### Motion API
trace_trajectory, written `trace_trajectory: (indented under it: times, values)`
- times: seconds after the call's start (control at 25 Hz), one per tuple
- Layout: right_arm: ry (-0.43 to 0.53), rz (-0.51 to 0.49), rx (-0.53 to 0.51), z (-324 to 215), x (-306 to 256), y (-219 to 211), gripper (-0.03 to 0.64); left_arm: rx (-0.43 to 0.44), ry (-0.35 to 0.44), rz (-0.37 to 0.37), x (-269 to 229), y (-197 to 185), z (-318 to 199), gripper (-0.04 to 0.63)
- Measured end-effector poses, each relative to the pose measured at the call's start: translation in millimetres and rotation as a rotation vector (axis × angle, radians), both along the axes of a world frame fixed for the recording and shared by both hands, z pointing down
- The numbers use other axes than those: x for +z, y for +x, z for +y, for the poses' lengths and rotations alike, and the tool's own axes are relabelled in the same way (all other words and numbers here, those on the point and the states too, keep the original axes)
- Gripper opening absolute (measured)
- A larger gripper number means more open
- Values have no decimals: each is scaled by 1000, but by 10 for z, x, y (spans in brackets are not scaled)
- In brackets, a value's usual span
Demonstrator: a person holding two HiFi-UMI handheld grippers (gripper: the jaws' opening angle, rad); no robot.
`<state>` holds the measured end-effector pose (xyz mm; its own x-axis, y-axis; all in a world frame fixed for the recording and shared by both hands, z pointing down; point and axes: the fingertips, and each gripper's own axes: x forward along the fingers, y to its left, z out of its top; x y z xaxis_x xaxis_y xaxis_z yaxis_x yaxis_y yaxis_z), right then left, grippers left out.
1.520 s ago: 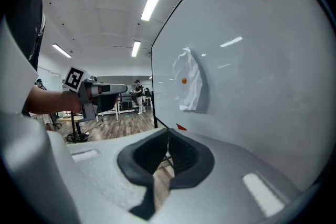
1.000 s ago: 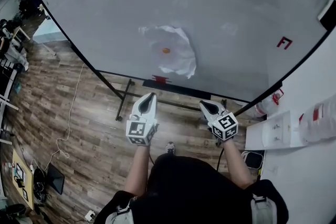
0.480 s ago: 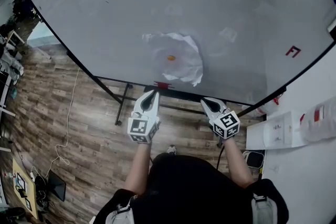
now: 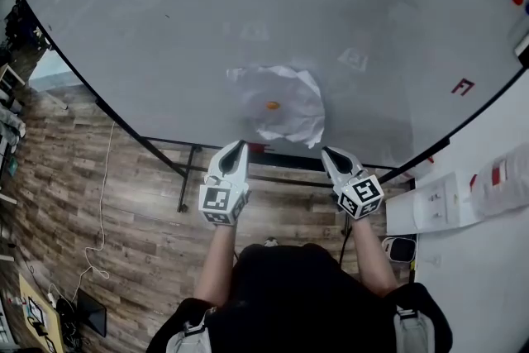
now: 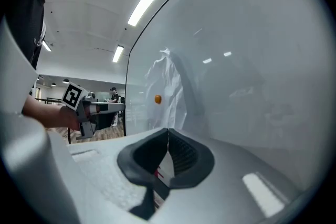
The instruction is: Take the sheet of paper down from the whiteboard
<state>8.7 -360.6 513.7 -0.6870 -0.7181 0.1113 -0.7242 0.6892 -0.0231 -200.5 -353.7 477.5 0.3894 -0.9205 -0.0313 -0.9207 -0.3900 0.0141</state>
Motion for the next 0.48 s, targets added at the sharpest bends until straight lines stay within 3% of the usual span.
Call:
trace_trajectory:
  times: [0.48]
  values:
    - [72,25,7,-221,-231,-34,5,33,9,-4,-16,99,-238,23]
